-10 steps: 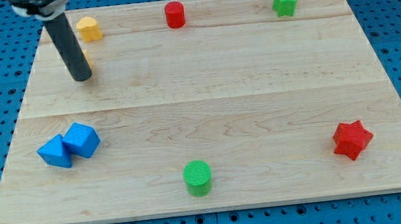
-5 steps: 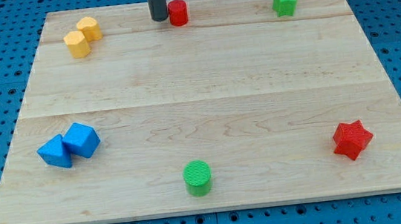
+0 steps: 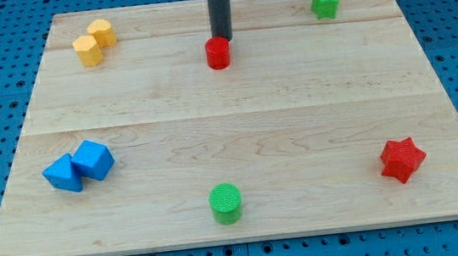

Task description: Push the red circle to the left of red star

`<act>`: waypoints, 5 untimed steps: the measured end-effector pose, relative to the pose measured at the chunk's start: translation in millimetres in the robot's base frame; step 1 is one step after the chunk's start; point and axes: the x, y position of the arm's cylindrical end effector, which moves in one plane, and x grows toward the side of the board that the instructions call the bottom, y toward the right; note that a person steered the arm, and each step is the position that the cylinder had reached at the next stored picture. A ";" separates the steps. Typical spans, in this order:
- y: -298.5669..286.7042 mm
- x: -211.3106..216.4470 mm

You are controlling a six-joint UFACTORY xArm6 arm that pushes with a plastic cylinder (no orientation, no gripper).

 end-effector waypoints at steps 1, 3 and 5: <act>-5.3 18.5; -43.3 58.3; 17.3 81.7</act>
